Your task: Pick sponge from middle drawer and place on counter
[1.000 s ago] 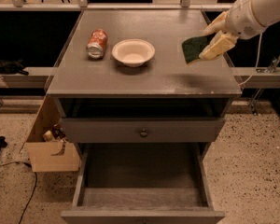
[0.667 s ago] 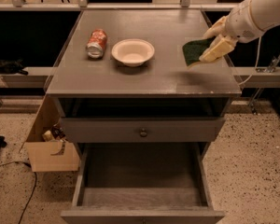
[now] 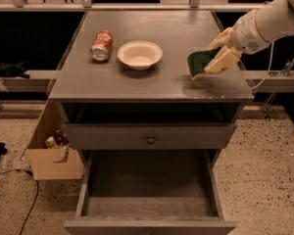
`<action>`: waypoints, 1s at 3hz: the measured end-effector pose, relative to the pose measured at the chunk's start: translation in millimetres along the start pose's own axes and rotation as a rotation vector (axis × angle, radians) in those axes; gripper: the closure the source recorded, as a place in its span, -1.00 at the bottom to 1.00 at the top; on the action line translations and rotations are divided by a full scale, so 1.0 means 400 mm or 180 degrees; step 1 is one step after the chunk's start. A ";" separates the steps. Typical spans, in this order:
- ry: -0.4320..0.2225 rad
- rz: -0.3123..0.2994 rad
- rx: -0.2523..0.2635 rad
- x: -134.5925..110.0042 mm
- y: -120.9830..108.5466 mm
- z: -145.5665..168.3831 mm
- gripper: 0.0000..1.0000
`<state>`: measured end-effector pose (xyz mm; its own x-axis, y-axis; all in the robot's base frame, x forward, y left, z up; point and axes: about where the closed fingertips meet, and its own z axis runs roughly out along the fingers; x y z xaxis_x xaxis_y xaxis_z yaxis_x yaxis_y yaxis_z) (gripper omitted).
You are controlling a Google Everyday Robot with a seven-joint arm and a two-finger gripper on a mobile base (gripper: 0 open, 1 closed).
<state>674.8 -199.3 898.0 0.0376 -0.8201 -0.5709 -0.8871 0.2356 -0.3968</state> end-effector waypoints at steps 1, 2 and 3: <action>-0.0023 0.0000 -0.0083 -0.002 0.036 0.029 1.00; -0.0033 -0.0001 -0.0129 -0.003 0.057 0.045 1.00; -0.0033 0.0000 -0.0132 -0.003 0.058 0.046 0.61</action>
Offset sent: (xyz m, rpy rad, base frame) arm -0.0187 0.0174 -0.0258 0.0086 0.0357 0.0304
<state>662.6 -183.2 876.1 0.0422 -0.8146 -0.5784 -0.9055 0.2135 -0.3668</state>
